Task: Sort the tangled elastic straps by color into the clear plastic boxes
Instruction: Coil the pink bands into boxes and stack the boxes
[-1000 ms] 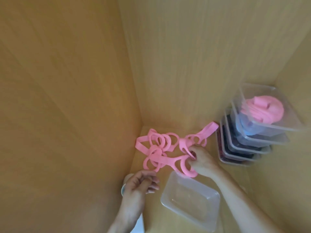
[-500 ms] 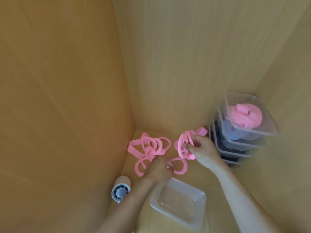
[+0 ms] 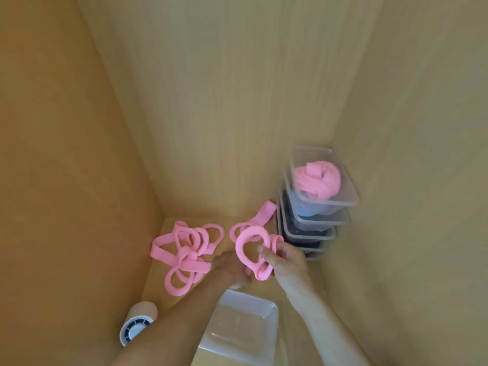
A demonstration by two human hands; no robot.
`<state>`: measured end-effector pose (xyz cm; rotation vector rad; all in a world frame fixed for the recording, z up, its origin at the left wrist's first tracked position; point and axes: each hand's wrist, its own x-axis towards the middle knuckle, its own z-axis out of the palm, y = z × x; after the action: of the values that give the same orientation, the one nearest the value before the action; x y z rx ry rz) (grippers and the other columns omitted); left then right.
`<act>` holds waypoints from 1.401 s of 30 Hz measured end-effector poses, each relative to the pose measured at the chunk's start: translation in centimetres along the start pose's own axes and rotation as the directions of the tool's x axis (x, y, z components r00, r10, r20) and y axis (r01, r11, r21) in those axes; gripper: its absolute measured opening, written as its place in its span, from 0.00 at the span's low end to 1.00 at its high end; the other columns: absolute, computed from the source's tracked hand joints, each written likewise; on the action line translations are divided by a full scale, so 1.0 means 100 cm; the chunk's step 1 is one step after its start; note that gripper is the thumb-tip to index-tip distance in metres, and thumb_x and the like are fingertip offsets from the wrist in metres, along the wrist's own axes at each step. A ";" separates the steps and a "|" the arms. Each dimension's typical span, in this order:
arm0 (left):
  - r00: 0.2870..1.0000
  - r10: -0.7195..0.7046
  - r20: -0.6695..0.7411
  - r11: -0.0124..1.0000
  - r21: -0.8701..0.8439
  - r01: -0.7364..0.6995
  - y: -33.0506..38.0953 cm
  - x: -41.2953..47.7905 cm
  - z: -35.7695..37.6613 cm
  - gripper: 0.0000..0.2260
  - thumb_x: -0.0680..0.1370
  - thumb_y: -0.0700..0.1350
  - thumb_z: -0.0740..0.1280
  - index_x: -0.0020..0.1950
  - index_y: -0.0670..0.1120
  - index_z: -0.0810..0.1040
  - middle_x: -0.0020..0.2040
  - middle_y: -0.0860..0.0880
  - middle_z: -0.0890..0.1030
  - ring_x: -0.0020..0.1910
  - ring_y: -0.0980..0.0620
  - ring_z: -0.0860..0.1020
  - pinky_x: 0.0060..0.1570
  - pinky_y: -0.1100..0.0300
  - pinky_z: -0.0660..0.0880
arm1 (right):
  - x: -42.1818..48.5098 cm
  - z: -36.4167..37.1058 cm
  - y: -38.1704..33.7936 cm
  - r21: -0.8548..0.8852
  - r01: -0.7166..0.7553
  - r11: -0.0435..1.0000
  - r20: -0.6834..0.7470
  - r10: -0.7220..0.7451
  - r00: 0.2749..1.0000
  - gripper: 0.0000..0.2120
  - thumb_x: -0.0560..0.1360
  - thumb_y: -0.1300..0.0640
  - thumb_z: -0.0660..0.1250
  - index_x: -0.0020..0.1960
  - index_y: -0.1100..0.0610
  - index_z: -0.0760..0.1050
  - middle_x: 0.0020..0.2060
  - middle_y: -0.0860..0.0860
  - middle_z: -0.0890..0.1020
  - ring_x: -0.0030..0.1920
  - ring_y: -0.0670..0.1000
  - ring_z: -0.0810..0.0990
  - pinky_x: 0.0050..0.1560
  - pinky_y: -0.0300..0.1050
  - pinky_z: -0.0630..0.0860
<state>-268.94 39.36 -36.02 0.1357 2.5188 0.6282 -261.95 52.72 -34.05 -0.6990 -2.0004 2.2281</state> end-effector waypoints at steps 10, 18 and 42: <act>0.997 0.061 -0.041 0.400 -0.915 -0.062 -0.021 -0.025 -0.053 0.20 0.77 0.47 0.61 0.55 0.32 0.80 0.44 0.39 0.81 0.43 0.46 0.79 0.49 0.54 0.75 | 0.006 0.023 -0.001 0.011 -0.154 0.988 0.078 0.153 0.985 0.15 0.75 0.54 0.75 0.46 0.68 0.80 0.37 0.57 0.80 0.39 0.55 0.79 0.43 0.53 0.76; 0.984 0.021 -0.179 0.352 -0.920 -0.175 -0.053 -0.056 -0.082 0.14 0.79 0.46 0.69 0.52 0.34 0.82 0.49 0.34 0.84 0.45 0.40 0.83 0.46 0.52 0.81 | 0.012 0.067 0.006 -0.033 -0.183 0.983 0.246 0.186 0.951 0.11 0.78 0.55 0.72 0.50 0.65 0.82 0.43 0.60 0.86 0.40 0.56 0.86 0.39 0.49 0.83; 0.905 0.007 -0.425 0.829 -0.504 -0.243 -0.064 -0.092 -0.127 0.07 0.78 0.39 0.69 0.47 0.49 0.84 0.40 0.54 0.86 0.39 0.57 0.84 0.38 0.63 0.77 | 0.095 0.067 0.041 -0.934 0.281 0.219 0.225 -0.250 0.942 0.14 0.78 0.58 0.66 0.62 0.49 0.77 0.58 0.51 0.76 0.63 0.55 0.72 0.72 0.53 0.65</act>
<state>-267.51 26.54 -25.10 -0.0462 2.6024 1.5534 -271.94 49.17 -40.31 -0.2426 -3.0771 0.5370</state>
